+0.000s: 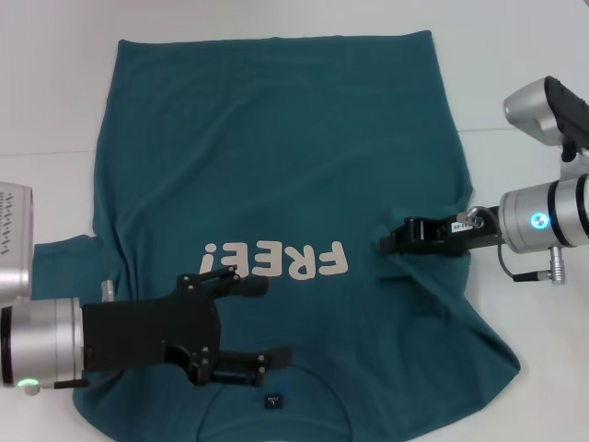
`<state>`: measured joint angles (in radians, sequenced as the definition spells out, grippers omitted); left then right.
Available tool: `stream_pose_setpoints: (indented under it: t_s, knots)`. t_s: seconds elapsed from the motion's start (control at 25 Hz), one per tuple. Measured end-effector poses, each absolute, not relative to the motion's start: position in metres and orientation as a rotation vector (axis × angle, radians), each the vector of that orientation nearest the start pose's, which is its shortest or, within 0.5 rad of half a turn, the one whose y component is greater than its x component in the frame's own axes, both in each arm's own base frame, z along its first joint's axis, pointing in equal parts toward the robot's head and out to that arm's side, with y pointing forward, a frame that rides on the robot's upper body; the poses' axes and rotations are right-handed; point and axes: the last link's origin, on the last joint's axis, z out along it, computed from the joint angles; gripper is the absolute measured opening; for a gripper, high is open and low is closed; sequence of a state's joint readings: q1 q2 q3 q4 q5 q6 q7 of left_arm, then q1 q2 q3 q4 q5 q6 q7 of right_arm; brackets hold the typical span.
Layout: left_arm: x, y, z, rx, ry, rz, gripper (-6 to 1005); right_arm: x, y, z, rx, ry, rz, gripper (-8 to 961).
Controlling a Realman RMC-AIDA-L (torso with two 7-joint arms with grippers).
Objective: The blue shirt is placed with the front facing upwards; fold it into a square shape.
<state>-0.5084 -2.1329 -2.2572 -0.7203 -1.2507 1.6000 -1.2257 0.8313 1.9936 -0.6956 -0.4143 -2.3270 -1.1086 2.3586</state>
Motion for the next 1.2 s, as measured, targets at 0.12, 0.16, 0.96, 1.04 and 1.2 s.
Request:
stream_pose_setpoints:
  t_s: [0.12, 0.16, 0.96, 1.04, 1.2]
  knots:
    - [-0.227, 0.315, -0.029, -2.87, -0.27, -0.765, 936, 0.253, 0.414, -0.021, -2.221, 1.71, 0.333, 66]
    - [-0.227, 0.315, -0.029, -2.87, -0.27, -0.764, 936, 0.253, 0.413, -0.021, -2.224, 1.711, 0.333, 66]
    - [-0.23, 0.311, -0.015, -2.872, -0.249, -0.805, 937, 0.243, 0.408, -0.033, -2.299, 1.682, 0.321, 88]
    - [-0.23, 0.311, -0.015, -2.872, -0.249, -0.806, 937, 0.243, 0.408, -0.033, -2.302, 1.682, 0.321, 133]
    - [-0.229, 0.311, -0.015, -2.873, -0.247, -0.807, 937, 0.241, 0.408, -0.033, -2.315, 1.683, 0.319, 223]
